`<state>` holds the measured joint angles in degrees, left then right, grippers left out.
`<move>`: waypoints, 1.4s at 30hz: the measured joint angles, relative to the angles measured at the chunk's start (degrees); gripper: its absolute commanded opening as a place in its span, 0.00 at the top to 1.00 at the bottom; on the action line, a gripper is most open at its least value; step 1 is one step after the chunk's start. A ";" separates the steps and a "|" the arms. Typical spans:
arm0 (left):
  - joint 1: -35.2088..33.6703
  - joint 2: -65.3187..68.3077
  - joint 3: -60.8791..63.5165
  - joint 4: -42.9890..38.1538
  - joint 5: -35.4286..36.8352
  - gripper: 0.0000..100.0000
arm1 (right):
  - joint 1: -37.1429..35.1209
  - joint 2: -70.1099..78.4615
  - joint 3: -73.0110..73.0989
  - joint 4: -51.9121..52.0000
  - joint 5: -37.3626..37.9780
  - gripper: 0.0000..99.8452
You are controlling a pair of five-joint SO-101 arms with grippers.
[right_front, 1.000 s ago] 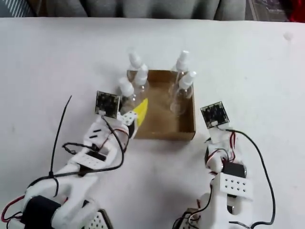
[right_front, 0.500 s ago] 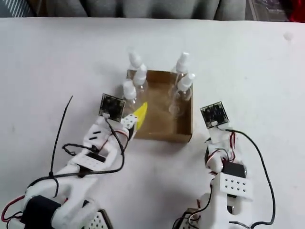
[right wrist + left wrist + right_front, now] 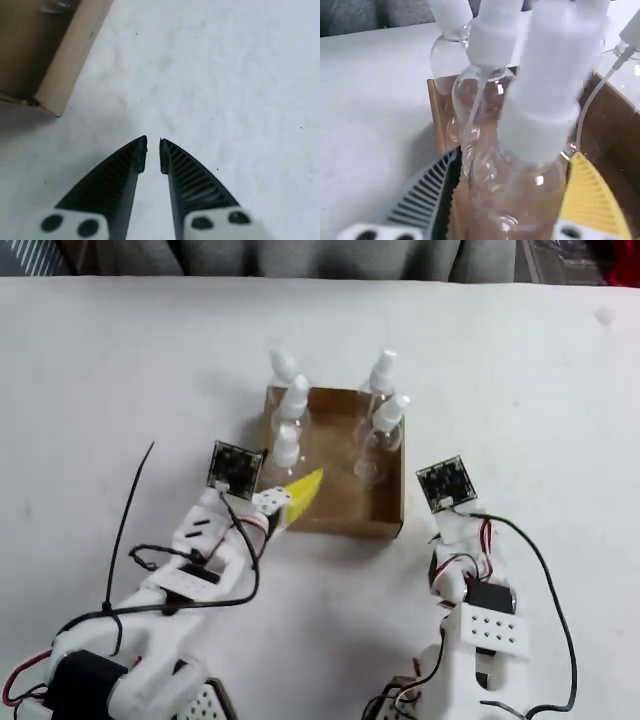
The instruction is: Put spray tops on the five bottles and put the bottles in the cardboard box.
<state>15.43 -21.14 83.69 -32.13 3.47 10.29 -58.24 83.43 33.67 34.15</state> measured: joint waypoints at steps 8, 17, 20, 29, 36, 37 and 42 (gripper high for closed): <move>0.00 0.00 1.05 0.00 -0.09 0.60 | 0.00 0.00 0.00 0.00 0.00 0.98; -1.49 0.00 1.41 0.00 -0.09 0.60 | 0.00 0.00 0.00 -1.14 0.00 0.98; -1.67 0.00 1.41 0.00 -0.09 0.60 | 0.00 0.00 0.00 -1.14 0.00 0.98; -3.43 -0.26 1.41 0.00 -0.09 0.60 | 0.00 0.00 0.00 -1.14 0.00 0.98; -4.31 -14.59 4.31 11.25 -0.09 0.60 | 0.00 0.00 0.00 -1.14 0.00 0.98; -4.48 -17.49 4.31 14.77 -0.09 0.60 | 0.00 0.00 0.00 -1.14 0.00 0.98; -4.66 -31.74 4.75 32.35 -0.09 0.60 | 0.00 0.00 0.00 -1.14 0.00 0.98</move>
<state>10.77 -52.88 88.44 0.22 3.38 10.29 -58.24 83.43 32.53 34.15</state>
